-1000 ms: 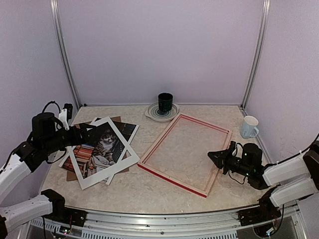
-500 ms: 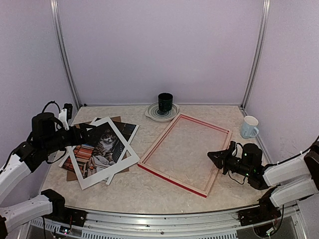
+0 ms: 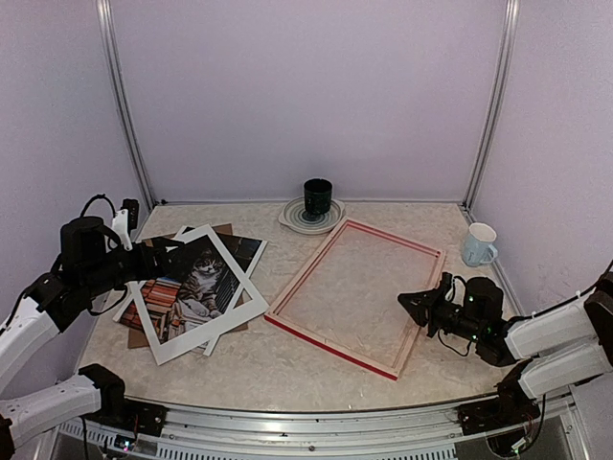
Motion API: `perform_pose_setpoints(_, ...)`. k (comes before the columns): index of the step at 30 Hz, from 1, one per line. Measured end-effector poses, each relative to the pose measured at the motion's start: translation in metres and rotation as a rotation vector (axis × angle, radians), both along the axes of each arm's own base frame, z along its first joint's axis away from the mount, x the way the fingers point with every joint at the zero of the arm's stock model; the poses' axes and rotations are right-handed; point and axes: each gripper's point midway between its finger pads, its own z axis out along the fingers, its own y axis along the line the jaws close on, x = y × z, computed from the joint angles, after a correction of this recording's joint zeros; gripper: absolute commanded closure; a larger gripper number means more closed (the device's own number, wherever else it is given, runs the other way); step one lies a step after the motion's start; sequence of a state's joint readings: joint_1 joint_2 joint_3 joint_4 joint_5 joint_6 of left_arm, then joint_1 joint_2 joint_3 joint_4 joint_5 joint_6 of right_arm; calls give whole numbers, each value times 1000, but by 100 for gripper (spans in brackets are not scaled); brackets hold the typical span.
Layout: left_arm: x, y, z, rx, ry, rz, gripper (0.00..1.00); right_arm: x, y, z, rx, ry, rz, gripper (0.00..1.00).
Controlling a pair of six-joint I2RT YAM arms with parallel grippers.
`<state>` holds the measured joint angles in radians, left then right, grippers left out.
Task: Put the photo into the frame
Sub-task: Place the glass panel at the frame body.
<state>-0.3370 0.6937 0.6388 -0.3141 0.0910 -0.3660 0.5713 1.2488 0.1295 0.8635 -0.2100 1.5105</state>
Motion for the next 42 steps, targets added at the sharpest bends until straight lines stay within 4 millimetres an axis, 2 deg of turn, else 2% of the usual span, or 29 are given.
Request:
perform_pose_setpoints(29, 0, -1, 0, -1, 0, -3, 1, -8, 6, -22, -48, 36, 26, 100)
perform_pose_setpoints(30, 0, -1, 0, -1, 0, -3, 1, -8, 6, -23, -50, 39, 26, 98)
perform_pose_setpoints(33, 0, -1, 0, -1, 0, -3, 1, -8, 6, -26, -58, 45, 31, 80)
perform_pose_setpoints(36, 0, -1, 0, -1, 0, -3, 1, -10, 8, -27, -63, 45, 46, 68)
perform_pose_setpoints(42, 0, -1, 0, -1, 0, -4, 1, -10, 13, -25, -81, 42, 70, 51)
